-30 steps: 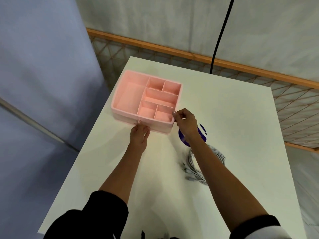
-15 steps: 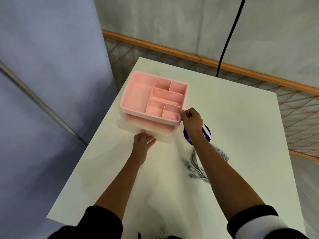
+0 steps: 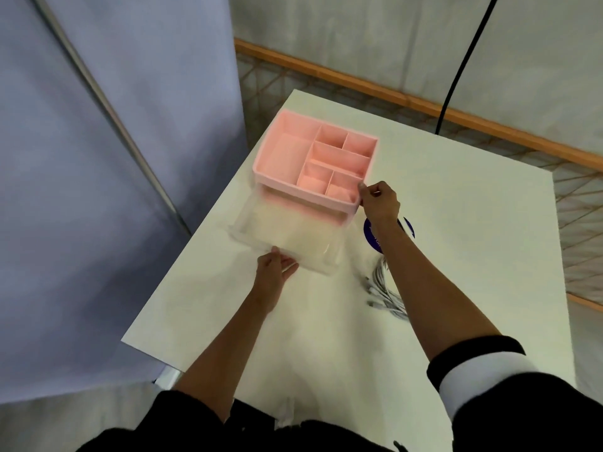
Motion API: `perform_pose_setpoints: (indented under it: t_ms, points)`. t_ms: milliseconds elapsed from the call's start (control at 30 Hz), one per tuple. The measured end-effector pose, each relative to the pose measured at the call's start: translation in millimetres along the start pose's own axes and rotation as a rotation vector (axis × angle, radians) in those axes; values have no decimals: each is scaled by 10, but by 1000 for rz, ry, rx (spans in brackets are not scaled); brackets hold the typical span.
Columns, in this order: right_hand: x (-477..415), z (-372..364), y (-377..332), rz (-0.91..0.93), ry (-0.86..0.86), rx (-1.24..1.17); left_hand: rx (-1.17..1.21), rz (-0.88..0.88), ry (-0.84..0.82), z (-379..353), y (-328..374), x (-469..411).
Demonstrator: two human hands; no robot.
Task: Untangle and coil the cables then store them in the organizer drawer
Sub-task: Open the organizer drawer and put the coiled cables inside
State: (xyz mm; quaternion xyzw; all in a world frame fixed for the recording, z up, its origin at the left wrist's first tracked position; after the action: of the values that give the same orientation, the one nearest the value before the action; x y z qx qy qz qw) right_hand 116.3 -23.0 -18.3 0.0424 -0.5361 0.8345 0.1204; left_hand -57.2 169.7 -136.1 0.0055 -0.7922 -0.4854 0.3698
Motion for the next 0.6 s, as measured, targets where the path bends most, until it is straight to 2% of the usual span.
perform_pose_setpoints:
  t_ms: [133, 233, 333, 400, 500, 600]
  points:
    - [21, -27, 11, -21, -12, -32, -37, -24, 72, 20, 120, 66]
    - [2, -19, 44, -49, -66, -40, -126, -23, 214, 41, 114, 191]
    - [73, 103, 130, -70, -149, -29, -329, 97, 330, -1, -55, 360]
    - [116, 366, 233, -60, -100, -60, -488, 167, 243, -176, -214, 464]
    - [161, 856, 539, -100, -9, -28, -727, 200, -5, -575, -435, 599]
    - [243, 1322, 968, -212, 79, 65, -779, 265, -121, -879, -537, 680]
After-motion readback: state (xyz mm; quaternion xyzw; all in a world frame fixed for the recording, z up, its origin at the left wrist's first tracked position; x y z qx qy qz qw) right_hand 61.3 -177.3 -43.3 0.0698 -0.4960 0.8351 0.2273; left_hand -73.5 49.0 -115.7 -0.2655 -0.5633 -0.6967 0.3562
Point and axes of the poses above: each hand's wrist, its own x-axis away from the middle knuckle, its own z-axis out of the back of the hand, y = z × x, the point moved 8 cm from there along -x, towards the middle knuckle, and after that the axes turned 7 degrees about -x, right-handed, at the moved point
